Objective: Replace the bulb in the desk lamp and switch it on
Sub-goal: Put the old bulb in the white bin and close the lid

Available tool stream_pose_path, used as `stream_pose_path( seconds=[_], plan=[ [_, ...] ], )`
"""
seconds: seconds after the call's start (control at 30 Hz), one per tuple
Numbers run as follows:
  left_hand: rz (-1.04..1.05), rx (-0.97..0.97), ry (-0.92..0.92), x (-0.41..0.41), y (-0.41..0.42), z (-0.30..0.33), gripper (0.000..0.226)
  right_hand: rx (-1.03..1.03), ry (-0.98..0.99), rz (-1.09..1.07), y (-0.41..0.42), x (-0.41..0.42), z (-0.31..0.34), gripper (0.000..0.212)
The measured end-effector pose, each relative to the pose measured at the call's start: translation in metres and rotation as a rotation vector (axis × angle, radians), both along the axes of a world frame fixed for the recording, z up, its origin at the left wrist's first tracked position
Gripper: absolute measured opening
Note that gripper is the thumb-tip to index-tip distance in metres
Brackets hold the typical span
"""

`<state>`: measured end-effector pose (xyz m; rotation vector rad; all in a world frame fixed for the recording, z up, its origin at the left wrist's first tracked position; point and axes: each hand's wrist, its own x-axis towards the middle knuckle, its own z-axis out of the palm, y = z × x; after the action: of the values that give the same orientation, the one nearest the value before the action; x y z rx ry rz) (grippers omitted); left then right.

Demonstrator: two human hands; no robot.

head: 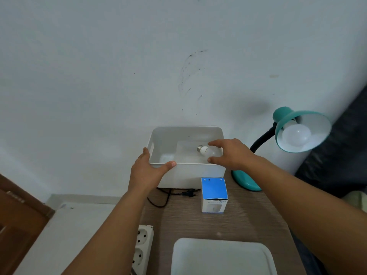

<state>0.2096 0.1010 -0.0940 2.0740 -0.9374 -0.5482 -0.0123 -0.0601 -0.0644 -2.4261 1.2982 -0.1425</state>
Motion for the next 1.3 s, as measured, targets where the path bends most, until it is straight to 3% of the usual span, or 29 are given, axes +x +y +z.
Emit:
stream_pose_path(
  seconds=[0.17,0.33,0.53,0.8,0.87,1.03,1.3],
  plan=[
    [-0.076,0.03,-0.021,-0.001,0.008,0.007,0.118,-0.124,-0.196,-0.01,0.023,-0.032,0.003,0.064],
    [-0.09,-0.022,-0.094,-0.011,0.035,0.004,0.107,-0.081,-0.365,-0.088,0.061,-0.079,-0.002,0.056],
    [-0.1,-0.153,-0.222,-0.067,0.097,-0.003,0.075,0.079,-0.373,-0.164,0.116,-0.133,-0.043,0.054],
    [-0.23,0.042,-0.002,-0.129,0.183,-0.057,0.071,0.258,-0.278,-0.22,0.19,-0.175,-0.087,0.059],
    [-0.276,0.074,-0.019,-0.14,0.199,-0.066,0.066,0.273,-0.235,-0.2,0.205,-0.184,-0.096,0.061],
    [-0.344,0.249,-0.053,-0.159,0.239,-0.092,0.104,0.257,-0.165,-0.187,0.238,-0.205,-0.106,0.062],
    [-0.366,0.329,-0.153,-0.167,0.259,-0.103,0.113,0.201,0.009,-0.111,0.275,-0.223,-0.114,0.086]
  ],
)
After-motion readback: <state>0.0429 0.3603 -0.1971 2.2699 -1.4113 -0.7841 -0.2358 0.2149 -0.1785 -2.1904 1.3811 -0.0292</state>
